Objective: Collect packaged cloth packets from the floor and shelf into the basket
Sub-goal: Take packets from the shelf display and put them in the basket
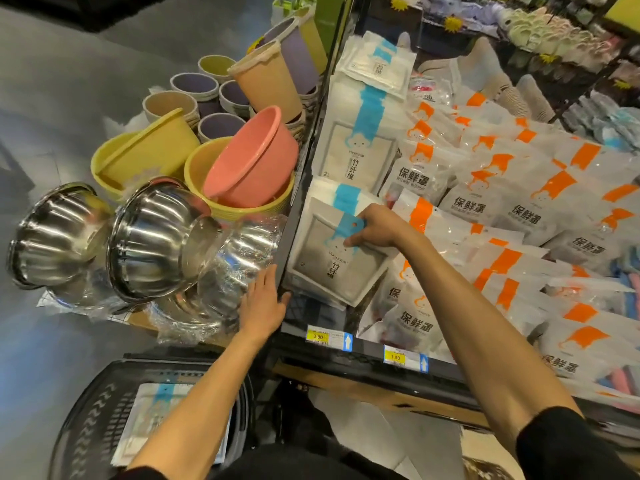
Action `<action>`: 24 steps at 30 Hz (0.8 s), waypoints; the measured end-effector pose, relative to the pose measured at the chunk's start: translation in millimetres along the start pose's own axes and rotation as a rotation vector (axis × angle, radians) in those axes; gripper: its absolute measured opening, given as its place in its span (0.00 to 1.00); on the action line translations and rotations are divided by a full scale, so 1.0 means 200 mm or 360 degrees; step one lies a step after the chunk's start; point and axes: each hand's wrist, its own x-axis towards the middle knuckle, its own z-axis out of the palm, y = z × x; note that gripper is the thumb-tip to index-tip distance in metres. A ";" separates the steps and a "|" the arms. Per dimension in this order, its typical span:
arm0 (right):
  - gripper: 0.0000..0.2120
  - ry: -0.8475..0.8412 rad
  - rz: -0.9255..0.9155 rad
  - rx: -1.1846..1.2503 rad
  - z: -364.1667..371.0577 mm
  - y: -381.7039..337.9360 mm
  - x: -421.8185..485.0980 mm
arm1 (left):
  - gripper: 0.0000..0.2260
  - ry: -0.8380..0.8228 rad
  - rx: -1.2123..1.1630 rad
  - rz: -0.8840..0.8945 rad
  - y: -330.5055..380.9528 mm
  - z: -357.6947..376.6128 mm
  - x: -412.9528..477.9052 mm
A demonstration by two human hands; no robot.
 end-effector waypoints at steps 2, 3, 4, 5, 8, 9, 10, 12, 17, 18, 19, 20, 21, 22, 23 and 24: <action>0.18 -0.0033 0.0016 -0.0028 0.04 0.02 0.05 | 0.28 0.0089 -0.0021 -0.0026 -0.01 0.04 -0.03; 0.18 -0.0051 0.0021 -0.0045 0.07 0.02 0.08 | 0.27 0.0137 -0.0060 -0.0039 -0.01 0.05 -0.04; 0.18 -0.0075 0.0024 -0.0052 0.10 0.03 0.10 | 0.26 0.0169 -0.0086 -0.0052 -0.01 0.05 -0.04; 0.18 -0.0102 0.0023 -0.0044 0.13 0.04 0.13 | 0.26 0.0183 -0.0096 -0.0068 -0.01 0.05 -0.04; 0.24 -0.0151 0.0023 -0.0037 0.21 0.08 0.19 | 0.28 0.0168 -0.0101 -0.0109 -0.01 0.06 -0.03; 0.24 -0.0150 0.0029 -0.0040 0.24 0.09 0.21 | 0.28 0.0167 -0.0086 -0.0116 -0.01 0.06 -0.03; 0.23 -0.0148 0.0037 -0.0042 0.26 0.10 0.21 | 0.28 0.0171 -0.0067 -0.0121 -0.01 0.06 -0.04; 0.20 -0.0134 0.0044 -0.0047 0.29 0.10 0.23 | 0.28 0.0179 -0.0045 -0.0125 -0.01 0.06 -0.04; 0.18 -0.0083 0.0019 -0.0156 0.36 0.08 0.27 | 0.28 0.0181 -0.0044 -0.0133 -0.01 0.06 -0.04; 0.19 -0.0085 0.0016 -0.0171 0.37 0.08 0.27 | 0.28 0.0180 -0.0040 -0.0138 -0.01 0.06 -0.04; 0.19 -0.0079 0.0006 -0.0180 0.38 0.08 0.28 | 0.28 0.0179 -0.0036 -0.0142 -0.01 0.06 -0.04; 0.19 -0.0068 0.0009 -0.0181 0.39 0.08 0.28 | 0.28 0.0179 -0.0034 -0.0141 -0.01 0.06 -0.04; 0.18 -0.0046 0.0015 -0.0170 0.40 0.08 0.29 | 0.27 0.0180 -0.0032 -0.0139 -0.01 0.06 -0.04; 0.17 -0.0022 0.0030 -0.0153 0.41 0.09 0.29 | 0.27 0.0182 -0.0032 -0.0135 0.00 0.06 -0.04; 0.16 0.0005 0.0038 -0.0143 0.42 0.09 0.29 | 0.27 0.0188 -0.0034 -0.0130 0.00 0.06 -0.05; 0.16 0.0024 0.0051 -0.0136 0.42 0.10 0.29 | 0.27 0.0192 -0.0036 -0.0124 0.00 0.05 -0.05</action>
